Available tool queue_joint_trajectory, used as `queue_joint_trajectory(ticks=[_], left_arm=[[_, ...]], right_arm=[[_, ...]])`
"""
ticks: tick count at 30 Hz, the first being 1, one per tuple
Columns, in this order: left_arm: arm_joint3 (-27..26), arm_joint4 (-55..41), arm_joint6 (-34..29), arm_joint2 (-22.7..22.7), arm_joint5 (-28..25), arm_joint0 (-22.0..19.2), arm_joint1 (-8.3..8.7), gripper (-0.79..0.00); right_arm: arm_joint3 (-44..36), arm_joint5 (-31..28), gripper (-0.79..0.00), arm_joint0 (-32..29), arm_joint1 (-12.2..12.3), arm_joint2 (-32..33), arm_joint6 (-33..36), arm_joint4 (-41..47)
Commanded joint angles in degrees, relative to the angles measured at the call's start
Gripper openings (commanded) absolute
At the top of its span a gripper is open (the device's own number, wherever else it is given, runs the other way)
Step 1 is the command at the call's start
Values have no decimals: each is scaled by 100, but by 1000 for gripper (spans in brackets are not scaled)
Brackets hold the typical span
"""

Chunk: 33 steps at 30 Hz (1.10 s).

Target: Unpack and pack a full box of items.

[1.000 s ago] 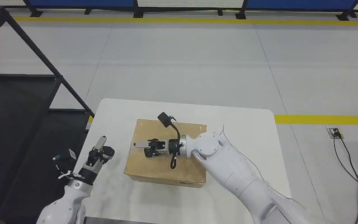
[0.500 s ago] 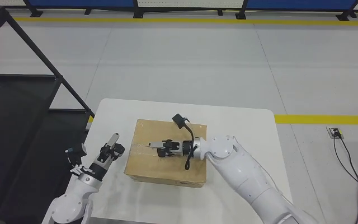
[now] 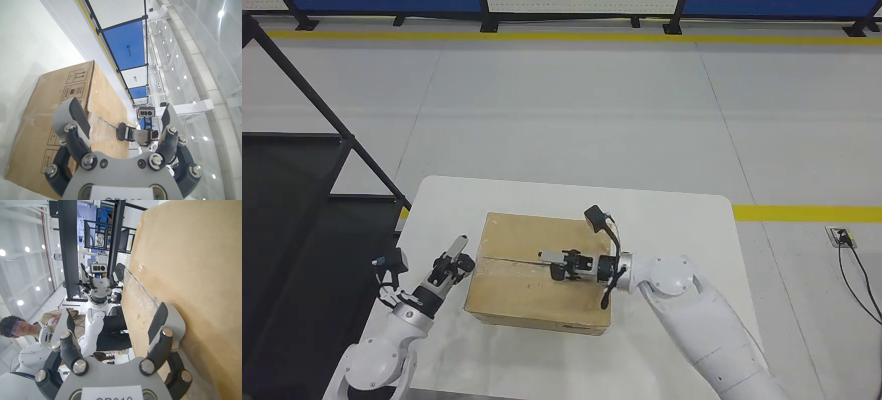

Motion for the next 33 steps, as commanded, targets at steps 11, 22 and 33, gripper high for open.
queue_joint_trajectory(ticks=[11,22,33], left_arm=[[39,13,0,26,18,-37,2,0],[24,63,30,99,60,-95,-3,0],[-34,100,153,38,158,-101,2,0]], right_arm=[[-665,335,0,-557,242,587,-6,-284],[-1165,441,0,-1047,446,1168,-6,-383],[-1687,206,0,-1616,647,1872,-16,-281]])
